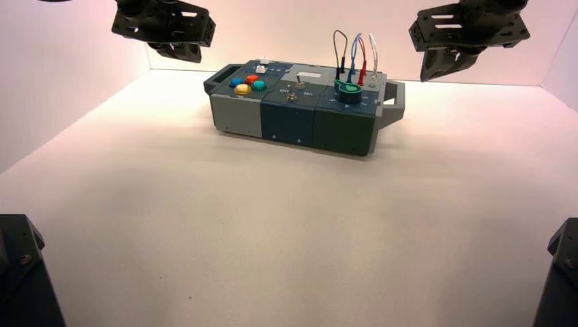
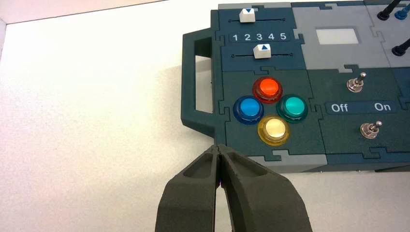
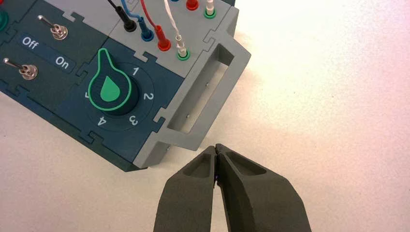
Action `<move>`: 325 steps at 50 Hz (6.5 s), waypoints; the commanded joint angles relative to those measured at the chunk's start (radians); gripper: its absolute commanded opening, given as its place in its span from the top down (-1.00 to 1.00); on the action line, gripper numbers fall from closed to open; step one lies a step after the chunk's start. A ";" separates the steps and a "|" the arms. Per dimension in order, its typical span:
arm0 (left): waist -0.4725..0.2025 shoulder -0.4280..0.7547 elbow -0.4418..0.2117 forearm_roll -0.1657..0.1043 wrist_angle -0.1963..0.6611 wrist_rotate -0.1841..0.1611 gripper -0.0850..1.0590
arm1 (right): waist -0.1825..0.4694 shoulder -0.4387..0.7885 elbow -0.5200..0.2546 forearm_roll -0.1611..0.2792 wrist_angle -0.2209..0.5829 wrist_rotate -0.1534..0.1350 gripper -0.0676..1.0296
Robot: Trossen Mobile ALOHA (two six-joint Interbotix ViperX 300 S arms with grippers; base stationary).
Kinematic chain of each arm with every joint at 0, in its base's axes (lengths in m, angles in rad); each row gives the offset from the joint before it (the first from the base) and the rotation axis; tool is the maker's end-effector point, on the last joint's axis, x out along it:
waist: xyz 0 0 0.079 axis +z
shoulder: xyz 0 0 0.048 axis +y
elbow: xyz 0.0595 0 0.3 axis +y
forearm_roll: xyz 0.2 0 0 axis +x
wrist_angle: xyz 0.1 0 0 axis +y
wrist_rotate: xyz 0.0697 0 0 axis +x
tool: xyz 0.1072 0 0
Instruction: Turn the knob to position 3.
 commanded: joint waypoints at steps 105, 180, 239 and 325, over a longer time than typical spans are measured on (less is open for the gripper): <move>0.002 -0.025 -0.011 0.003 -0.005 0.005 0.91 | 0.199 0.379 -0.460 -0.063 0.101 -0.041 0.91; 0.002 -0.028 -0.009 0.002 -0.005 0.005 0.91 | 0.250 0.382 -0.423 -0.015 0.130 -0.035 0.91; 0.002 -0.028 -0.011 0.002 -0.005 0.005 0.91 | 0.314 0.347 -0.388 0.012 0.127 -0.031 0.91; 0.002 -0.028 -0.011 0.002 -0.005 0.005 0.91 | 0.314 0.270 -0.291 0.032 0.126 -0.023 0.91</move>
